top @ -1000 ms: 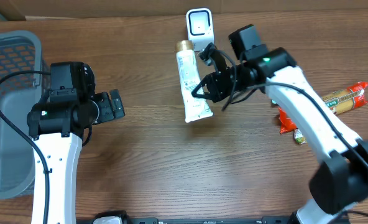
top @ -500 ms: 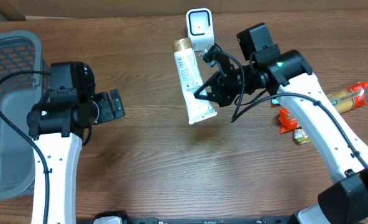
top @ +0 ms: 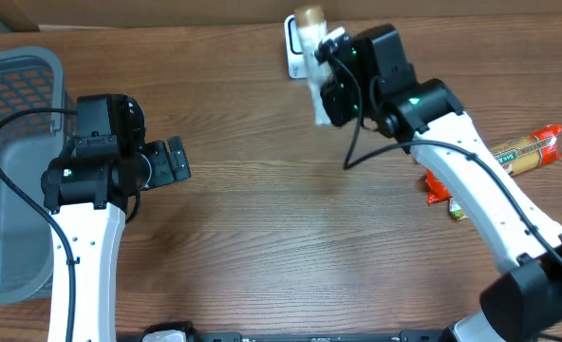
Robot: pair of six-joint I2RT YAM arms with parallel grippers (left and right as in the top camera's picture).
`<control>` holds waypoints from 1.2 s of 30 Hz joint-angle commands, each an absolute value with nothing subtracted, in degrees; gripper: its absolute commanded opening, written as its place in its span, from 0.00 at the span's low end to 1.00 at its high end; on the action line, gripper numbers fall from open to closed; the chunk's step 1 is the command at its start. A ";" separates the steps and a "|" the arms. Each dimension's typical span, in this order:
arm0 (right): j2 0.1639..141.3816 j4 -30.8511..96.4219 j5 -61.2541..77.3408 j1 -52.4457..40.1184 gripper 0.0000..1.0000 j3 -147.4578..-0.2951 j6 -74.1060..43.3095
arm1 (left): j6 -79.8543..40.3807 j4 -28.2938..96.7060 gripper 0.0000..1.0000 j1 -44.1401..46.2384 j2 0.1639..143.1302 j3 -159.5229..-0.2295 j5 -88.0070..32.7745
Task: Scan the item barcode
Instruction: 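Lift the tube and hold its barcode before the scanner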
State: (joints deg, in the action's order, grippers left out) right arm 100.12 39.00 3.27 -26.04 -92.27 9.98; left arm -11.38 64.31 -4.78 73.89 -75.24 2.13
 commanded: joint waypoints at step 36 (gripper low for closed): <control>132.14 -23.31 -38.11 -25.91 0.04 -93.38 60.23 | -10.28 64.27 0.99 -5.13 73.49 -75.13 1.89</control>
State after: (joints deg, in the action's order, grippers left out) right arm 134.06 -22.06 -36.69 -26.24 -92.23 61.30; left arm -11.38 64.31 -4.78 73.89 -75.24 2.13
